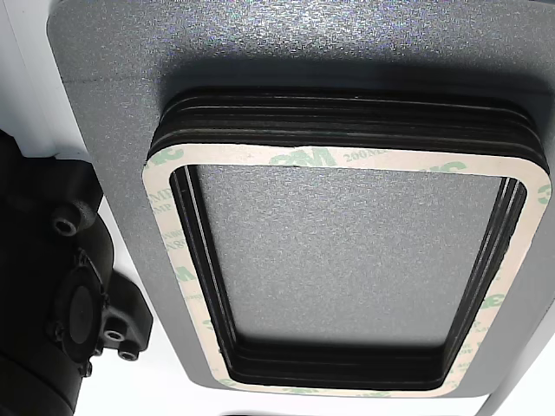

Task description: Grab top frame and put it into gray box.

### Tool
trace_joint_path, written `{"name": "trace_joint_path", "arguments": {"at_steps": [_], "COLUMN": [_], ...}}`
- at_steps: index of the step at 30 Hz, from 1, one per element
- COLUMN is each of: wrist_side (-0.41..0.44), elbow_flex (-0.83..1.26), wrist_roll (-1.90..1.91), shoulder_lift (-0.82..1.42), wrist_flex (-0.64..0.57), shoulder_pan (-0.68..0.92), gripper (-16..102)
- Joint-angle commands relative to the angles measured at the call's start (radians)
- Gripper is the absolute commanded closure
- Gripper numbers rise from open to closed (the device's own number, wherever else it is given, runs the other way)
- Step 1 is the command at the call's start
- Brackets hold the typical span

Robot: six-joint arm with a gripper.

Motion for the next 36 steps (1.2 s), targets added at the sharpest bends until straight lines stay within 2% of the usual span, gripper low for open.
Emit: {"name": "trace_joint_path", "arguments": {"at_steps": [1,4,7,11,14,16,17,18,22,27,28,33,36], "wrist_side": [-0.023,0.034,-0.017,0.006,0.009,-0.015,-0.038,-0.061,-0.164,-0.127,-0.109,-0.063,-0.060], "elbow_flex": [-0.149,-0.256,-0.334,-0.319,-0.282,-0.267,-0.267,-0.276,-0.287,-0.284,-0.284,-0.242,-0.219], "wrist_roll": [-0.255,-0.431,-0.555,-0.893,-0.942,-0.971,-0.992,-1.015,-1.077,-1.074,-1.072,-1.155,-1.143], "shoulder_lift": [-0.074,-0.152,-0.204,-0.195,-0.160,-0.133,-0.127,-0.127,-0.146,-0.189,-0.201,-0.238,-0.279], "wrist_flex": [0.069,0.164,0.268,0.347,0.365,0.374,0.385,0.402,0.474,0.512,0.520,0.534,0.535], "shoulder_pan": [0.072,0.178,0.224,0.322,0.387,0.422,0.433,0.445,0.486,0.658,0.701,0.887,0.979], "gripper": [-14,-13,-14,-11,-9,-8,-6,1,8,9,6,10,7]}}
